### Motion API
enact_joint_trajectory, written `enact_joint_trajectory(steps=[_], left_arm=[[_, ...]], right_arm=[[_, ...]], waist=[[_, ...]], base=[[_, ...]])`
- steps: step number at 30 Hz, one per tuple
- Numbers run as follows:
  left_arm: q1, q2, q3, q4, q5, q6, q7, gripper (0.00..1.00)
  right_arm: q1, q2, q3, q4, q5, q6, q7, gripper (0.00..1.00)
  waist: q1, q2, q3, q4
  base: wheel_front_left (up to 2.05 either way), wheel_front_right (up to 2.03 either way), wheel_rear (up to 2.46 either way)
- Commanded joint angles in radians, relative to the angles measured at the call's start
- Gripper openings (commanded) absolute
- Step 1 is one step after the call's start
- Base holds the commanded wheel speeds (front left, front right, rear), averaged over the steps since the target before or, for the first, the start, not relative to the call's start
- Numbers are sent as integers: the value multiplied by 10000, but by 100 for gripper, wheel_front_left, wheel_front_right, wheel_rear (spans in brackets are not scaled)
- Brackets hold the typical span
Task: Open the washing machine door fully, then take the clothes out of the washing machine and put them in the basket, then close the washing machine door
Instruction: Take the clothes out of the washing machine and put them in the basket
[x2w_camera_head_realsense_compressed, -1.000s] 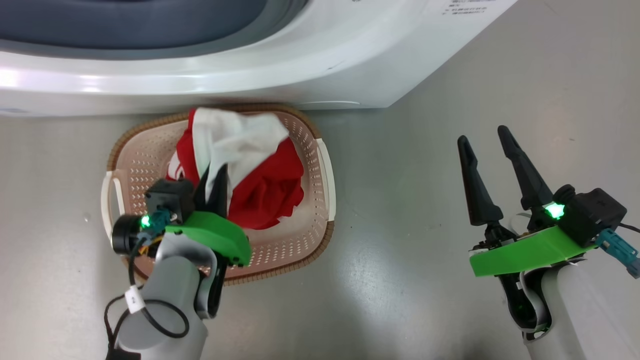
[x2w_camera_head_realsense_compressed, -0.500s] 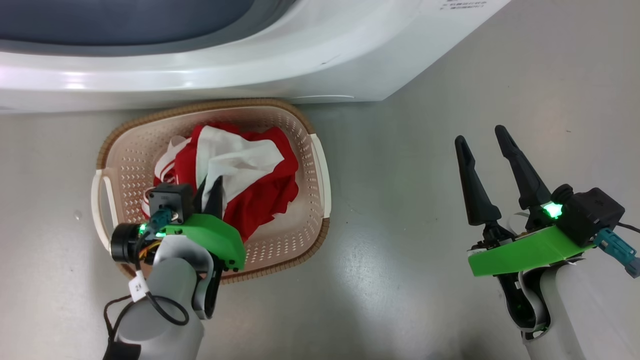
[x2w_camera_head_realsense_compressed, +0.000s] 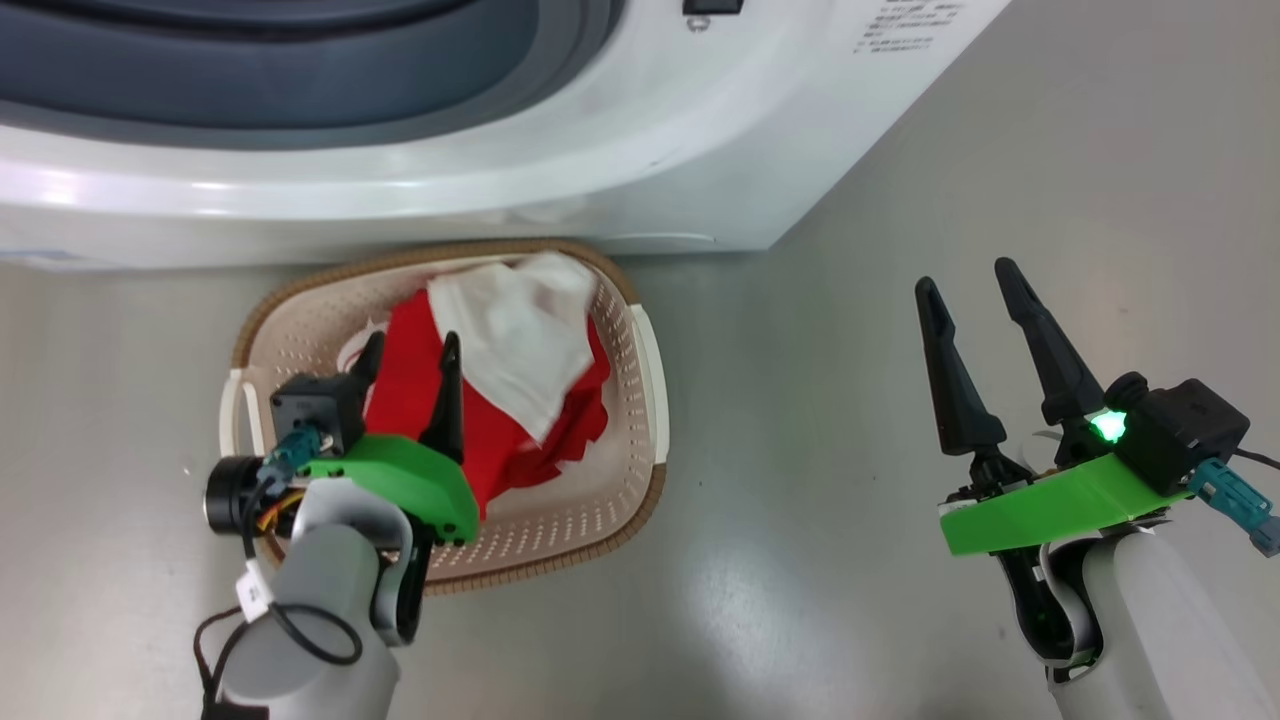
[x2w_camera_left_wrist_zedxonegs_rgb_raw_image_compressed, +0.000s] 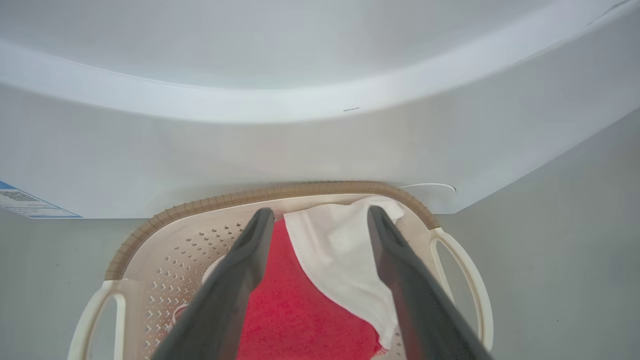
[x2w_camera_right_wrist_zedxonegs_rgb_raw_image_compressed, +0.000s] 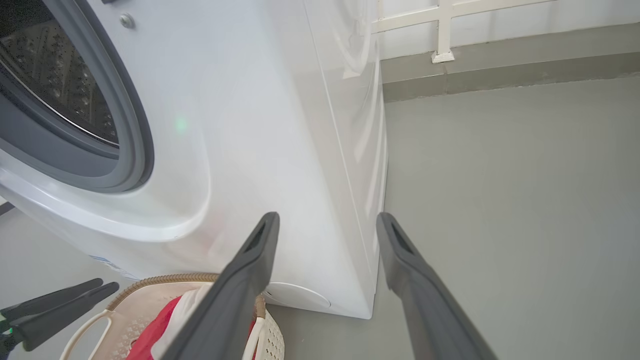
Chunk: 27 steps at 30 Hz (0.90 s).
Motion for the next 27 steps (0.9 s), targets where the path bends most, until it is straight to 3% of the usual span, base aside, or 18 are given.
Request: enact_joint_trajectory(steps=[1,27], left_arm=[[480,283,343,-260,125,-74,-51,100],[3649,283,2181,-4156,1819,-953,-51,100]], right_arm=[[232,-8,165,-152,19,73,-65,100],[2191,-96,-5,299,64,73,-65,100]], waist=[[0,-1,-403,56],[0,-1,-3939,412]], base=[[0,0,0],[0,0,0]])
